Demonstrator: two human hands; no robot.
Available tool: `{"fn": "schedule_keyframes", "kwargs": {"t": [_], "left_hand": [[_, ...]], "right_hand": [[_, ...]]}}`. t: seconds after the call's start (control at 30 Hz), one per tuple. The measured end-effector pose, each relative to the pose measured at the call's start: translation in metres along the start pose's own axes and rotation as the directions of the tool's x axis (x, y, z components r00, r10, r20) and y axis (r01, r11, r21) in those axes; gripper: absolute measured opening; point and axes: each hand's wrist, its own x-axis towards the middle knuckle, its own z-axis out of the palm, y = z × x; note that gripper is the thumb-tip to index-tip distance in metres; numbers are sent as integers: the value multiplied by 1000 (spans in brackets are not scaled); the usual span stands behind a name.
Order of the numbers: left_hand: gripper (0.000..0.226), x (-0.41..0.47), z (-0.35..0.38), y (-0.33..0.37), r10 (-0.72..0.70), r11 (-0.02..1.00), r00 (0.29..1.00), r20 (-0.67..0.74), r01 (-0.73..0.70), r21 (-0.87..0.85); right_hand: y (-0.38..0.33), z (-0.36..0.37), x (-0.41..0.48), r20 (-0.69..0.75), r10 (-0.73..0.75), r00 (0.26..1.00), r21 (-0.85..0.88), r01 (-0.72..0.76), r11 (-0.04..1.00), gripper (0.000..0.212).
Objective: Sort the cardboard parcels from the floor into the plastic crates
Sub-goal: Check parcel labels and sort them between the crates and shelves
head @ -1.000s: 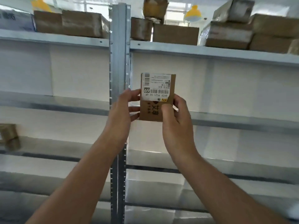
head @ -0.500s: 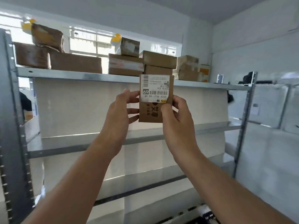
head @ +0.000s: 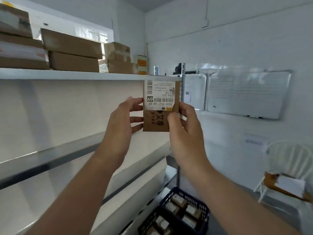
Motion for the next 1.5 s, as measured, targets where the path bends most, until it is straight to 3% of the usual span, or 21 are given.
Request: {"fn": "schedule_keyframes", "kwargs": {"t": [0.17, 0.43, 0.83, 1.03, 1.13, 1.33, 1.5], "left_hand": [[41, 22, 72, -28, 12, 1000, 999, 30, -13, 14], [31, 59, 171, -76, -25, 1000, 997, -71, 25, -9], [37, 150, 221, -164, -80, 996, 993, -82, 76, -48], [35, 213, 240, -234, -174, 981, 984, -29, 171, -87], [35, 235, 256, -272, -207, 977, 978, -26, 205, -59], [34, 276, 306, -359, -310, 951, 944, -117, 310, -20], [30, 294, 351, -451, -388, 921, 873, -296, 383, -77]], "right_hand": [[30, -60, 32, -14, -5, 1000, -32, 4, 999, 24], [90, -134, 100, 72, 30, 997, -43, -27, 999, 24], [192, -134, 202, 118, 141, 983, -26, -138, 990, 19], [270, -123, 255, 84, 209, 974, -48, -206, 977, 29], [316, -120, 274, 74, 243, 967, -68, -238, 969, 47], [424, -135, 322, 149, 317, 937, -37, -315, 948, 50], [541, -154, 360, 298, 368, 881, -61, -367, 928, 55]]}}
